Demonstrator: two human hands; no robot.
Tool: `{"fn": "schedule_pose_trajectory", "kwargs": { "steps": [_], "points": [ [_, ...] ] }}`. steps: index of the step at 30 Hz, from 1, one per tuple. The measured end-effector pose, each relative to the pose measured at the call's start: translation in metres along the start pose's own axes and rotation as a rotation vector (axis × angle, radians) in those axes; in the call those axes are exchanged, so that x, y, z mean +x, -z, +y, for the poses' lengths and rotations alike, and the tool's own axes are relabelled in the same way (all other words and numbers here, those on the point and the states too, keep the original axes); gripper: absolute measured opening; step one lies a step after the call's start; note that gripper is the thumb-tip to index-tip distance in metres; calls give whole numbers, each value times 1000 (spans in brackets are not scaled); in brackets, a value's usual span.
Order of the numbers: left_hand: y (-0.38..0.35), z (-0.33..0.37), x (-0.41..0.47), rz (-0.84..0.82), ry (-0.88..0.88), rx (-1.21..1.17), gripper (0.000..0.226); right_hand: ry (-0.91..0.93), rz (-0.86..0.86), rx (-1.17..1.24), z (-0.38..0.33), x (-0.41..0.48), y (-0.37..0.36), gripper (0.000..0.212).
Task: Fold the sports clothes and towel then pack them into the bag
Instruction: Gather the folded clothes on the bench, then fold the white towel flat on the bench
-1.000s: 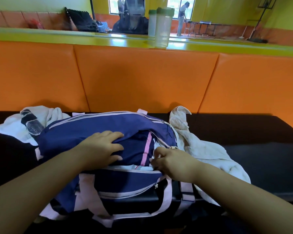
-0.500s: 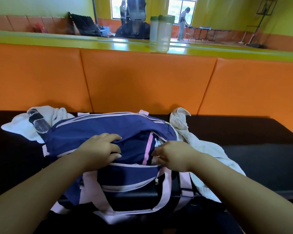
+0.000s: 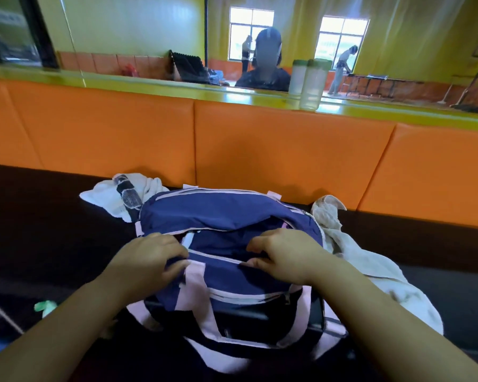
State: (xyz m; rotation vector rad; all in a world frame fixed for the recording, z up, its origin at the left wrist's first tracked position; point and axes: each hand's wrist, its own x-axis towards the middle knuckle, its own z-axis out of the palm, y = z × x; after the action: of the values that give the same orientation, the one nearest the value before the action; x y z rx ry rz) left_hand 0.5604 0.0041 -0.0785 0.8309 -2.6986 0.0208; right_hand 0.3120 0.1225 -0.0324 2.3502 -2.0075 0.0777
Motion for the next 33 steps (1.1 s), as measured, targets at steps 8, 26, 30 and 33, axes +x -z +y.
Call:
{"fn": "schedule_pose_trajectory", "kwargs": {
  "steps": [8,26,30,33],
  "points": [
    [19,-50,-47,106,125,22,30,125,51,-40,-39,46,7,32],
    [-37,-254,52,-124,539,-77,52,90,102,-117,-55,298,9,30],
    [-66,-289,80,-127,666,-187,76,11,-64,-132,-48,364,-19,31],
    [-82,-307,88,-108,762,-326,88,-4,-233,-33,-49,405,-43,36]
  ]
}}
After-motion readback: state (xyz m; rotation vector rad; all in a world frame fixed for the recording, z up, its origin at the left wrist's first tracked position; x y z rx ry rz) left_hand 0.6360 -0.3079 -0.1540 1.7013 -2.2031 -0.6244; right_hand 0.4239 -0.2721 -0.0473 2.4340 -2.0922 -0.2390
